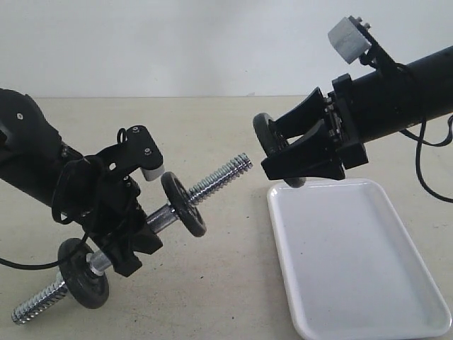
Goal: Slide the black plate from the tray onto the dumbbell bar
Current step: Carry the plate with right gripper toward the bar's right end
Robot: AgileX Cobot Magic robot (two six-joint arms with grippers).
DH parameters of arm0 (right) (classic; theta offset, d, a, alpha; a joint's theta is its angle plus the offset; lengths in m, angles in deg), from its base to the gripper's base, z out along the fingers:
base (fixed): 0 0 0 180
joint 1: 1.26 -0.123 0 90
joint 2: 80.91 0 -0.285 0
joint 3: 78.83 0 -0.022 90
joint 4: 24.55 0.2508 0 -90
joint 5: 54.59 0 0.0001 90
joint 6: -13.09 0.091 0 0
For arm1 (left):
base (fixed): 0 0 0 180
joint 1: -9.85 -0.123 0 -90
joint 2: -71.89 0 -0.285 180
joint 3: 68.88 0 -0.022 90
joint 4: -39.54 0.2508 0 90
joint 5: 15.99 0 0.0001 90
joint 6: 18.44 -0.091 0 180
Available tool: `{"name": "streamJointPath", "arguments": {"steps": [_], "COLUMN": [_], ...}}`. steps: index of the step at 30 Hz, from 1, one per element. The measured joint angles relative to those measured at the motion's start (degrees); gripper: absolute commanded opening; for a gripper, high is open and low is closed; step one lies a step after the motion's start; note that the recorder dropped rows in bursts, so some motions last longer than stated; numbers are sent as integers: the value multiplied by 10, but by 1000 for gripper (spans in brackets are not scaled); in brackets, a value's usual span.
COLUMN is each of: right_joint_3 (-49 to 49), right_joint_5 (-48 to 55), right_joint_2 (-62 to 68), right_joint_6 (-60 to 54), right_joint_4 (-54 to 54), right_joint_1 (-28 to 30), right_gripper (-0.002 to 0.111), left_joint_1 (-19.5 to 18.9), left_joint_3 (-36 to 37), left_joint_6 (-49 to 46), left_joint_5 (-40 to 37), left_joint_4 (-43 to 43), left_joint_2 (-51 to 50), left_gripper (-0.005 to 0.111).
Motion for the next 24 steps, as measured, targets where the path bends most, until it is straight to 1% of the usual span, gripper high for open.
{"name": "streamJointPath", "arguments": {"steps": [18, 24], "right_joint_3": [0, 0], "right_joint_5": [0, 0], "right_joint_2": [1, 1], "right_joint_6": [11, 23], "right_joint_4": [0, 0], "right_joint_1": [-1, -1], "right_gripper": [0, 0], "left_joint_1": [0, 0], "left_joint_3": [2, 2], "left_joint_6": [-11, -30], "left_joint_5": [-2, -3], "left_joint_4": [-5, -10], "left_joint_2": [20, 29], "left_gripper": [4, 4]}}
